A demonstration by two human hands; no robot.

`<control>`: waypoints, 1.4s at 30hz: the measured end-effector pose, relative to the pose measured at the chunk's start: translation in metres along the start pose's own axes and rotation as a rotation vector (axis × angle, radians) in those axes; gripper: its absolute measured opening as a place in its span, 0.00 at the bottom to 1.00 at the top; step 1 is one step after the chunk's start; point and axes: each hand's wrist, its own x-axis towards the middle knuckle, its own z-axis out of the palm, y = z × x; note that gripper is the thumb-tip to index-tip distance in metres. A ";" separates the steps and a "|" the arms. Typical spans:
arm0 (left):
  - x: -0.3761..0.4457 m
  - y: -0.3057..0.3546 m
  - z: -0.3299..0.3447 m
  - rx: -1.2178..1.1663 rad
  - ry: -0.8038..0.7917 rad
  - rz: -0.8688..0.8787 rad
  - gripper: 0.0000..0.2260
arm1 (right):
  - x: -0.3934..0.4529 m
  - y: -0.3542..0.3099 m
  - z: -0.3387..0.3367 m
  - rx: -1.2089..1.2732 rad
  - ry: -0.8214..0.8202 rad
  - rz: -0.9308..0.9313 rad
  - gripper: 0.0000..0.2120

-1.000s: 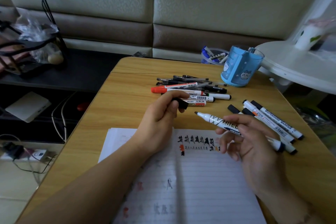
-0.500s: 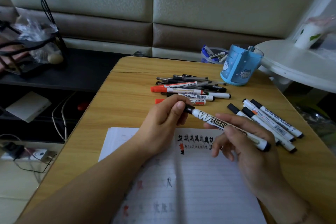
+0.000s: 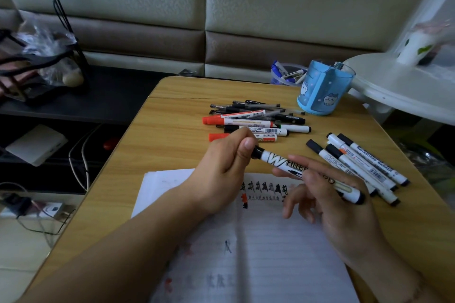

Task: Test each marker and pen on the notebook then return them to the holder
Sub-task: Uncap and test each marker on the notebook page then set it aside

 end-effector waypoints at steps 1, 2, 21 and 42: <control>0.000 0.000 0.001 -0.016 -0.004 -0.004 0.25 | 0.000 0.001 -0.001 -0.017 -0.006 -0.019 0.20; -0.001 -0.001 0.002 -0.024 -0.012 -0.016 0.25 | -0.001 0.002 -0.002 -0.039 -0.011 -0.043 0.20; 0.006 -0.028 -0.020 0.805 0.015 -0.477 0.18 | 0.012 -0.007 -0.058 -0.811 -0.058 -0.103 0.20; 0.002 0.000 -0.007 0.247 -0.047 0.109 0.12 | 0.011 0.000 -0.030 -0.397 0.037 0.009 0.22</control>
